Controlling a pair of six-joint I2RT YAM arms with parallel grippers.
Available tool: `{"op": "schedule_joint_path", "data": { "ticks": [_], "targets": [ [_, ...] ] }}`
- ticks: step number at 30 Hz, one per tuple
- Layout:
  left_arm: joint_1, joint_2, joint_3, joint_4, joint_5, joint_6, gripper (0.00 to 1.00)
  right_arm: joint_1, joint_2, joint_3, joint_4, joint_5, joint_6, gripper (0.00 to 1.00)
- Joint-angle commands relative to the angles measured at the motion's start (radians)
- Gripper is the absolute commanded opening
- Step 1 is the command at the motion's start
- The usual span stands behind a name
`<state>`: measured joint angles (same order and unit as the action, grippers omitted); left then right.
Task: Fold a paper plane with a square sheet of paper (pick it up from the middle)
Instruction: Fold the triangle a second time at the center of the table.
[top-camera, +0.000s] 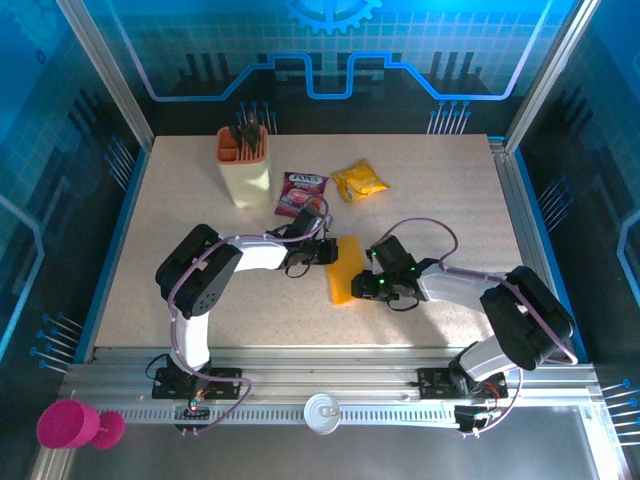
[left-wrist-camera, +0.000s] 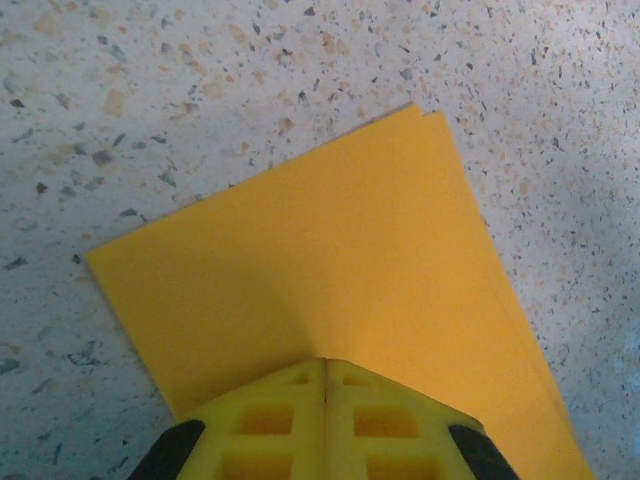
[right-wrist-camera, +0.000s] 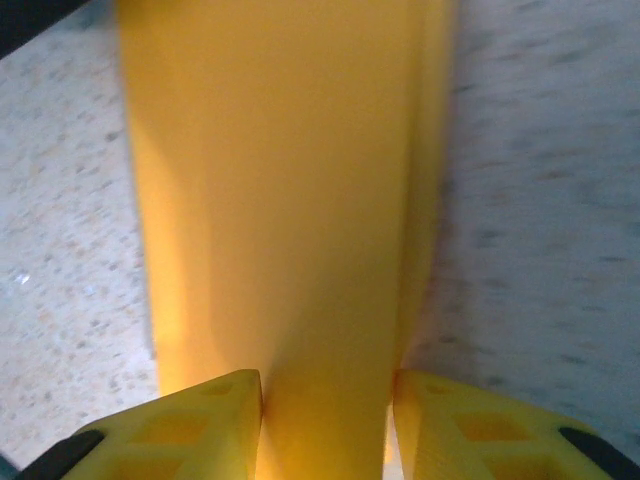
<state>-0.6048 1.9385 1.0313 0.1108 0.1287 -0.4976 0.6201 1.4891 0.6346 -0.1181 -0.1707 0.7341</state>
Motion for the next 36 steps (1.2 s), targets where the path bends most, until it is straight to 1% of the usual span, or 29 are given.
{"op": "schedule_joint_path", "data": {
  "ticks": [1, 4, 8, 10, 16, 24, 36],
  "targets": [
    [-0.001, 0.031, -0.032, -0.067, 0.028, -0.005, 0.02, 0.032, 0.02, 0.026, 0.032, -0.054, 0.017, 0.4],
    [0.0, 0.031, -0.033, -0.065, 0.029, -0.006, 0.02, 0.033, 0.019, 0.03, 0.036, -0.055, 0.024, 0.4],
    [-0.001, 0.031, -0.033, -0.066, 0.032, -0.006, 0.02, 0.025, 0.012, 0.039, 0.02, -0.039, 0.017, 0.47],
    [-0.001, 0.03, -0.032, -0.068, 0.032, -0.004, 0.02, 0.011, 0.017, 0.049, 0.015, -0.045, 0.009, 0.47],
    [0.001, 0.029, -0.034, -0.069, 0.029, -0.002, 0.02, -0.019, 0.017, 0.067, -0.01, -0.061, -0.011, 0.45],
    [0.003, 0.029, -0.036, -0.065, 0.032, -0.002, 0.02, -0.028, 0.004, 0.06, -0.021, -0.066, -0.016, 0.37],
    [0.005, 0.031, -0.031, -0.067, 0.034, -0.002, 0.02, -0.023, -0.06, 0.016, -0.051, -0.065, -0.004, 0.37]
  ]
}}
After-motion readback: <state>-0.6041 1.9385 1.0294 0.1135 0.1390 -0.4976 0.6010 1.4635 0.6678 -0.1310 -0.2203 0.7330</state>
